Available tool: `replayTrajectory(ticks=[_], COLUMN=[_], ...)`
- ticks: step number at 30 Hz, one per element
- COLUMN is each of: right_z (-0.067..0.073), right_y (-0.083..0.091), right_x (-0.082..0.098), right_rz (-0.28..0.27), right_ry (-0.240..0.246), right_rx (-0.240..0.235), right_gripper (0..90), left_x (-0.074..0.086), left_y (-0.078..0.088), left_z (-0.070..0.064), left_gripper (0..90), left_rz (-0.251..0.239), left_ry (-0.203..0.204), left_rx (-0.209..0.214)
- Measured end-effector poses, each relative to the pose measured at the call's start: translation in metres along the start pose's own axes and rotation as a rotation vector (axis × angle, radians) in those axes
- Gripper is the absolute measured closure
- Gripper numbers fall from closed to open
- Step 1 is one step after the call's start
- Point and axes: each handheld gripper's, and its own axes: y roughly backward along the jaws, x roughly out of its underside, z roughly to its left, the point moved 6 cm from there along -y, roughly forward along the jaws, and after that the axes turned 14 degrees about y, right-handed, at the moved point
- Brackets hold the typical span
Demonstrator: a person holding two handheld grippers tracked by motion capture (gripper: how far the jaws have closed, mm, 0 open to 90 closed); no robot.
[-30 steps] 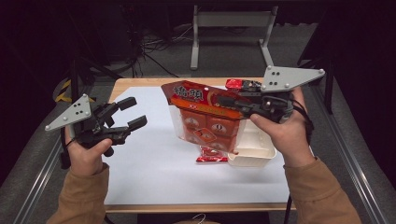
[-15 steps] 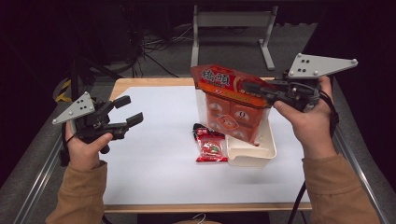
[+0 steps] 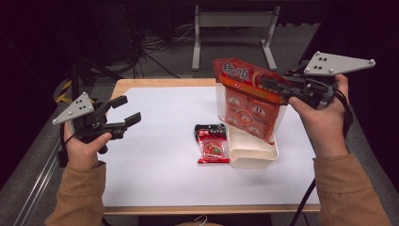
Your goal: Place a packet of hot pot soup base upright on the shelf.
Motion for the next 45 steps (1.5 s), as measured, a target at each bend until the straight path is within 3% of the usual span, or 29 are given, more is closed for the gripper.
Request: replayTrajectory(ticks=[10, 17, 25, 39, 45], right_z=[-0.009, -0.01, -0.011, -0.009, -0.007], right_y=[0.003, -0.002, -0.009, -0.019, -0.021], right_x=[0.017, 0.033, 0.053, 0.085, 0.089], right_rz=[0.022, 0.027, 0.028, 0.059, 0.053], right_ry=[-0.013, -0.048, -0.085, -0.114, -0.115], right_rx=[0.051, 0.055, 0.054, 0.061, 0.064], right_gripper=[89.7, 89.7, 89.7, 89.6, 89.5], left_x=[0.003, 0.006, 0.009, 0.013, 0.015], left_y=[-0.003, -0.009, -0.011, -0.016, -0.018], left_z=[0.003, 0.004, 0.008, 0.01, 0.012], left_gripper=[21.8, 18.6, 15.7, 14.1, 13.2], left_rz=[0.01, 0.017, 0.01, 0.03, 0.034], left_ry=[0.009, -0.003, 0.016, 0.014, 0.009], left_rx=[-0.005, -0.013, -0.015, -0.012, -0.013])
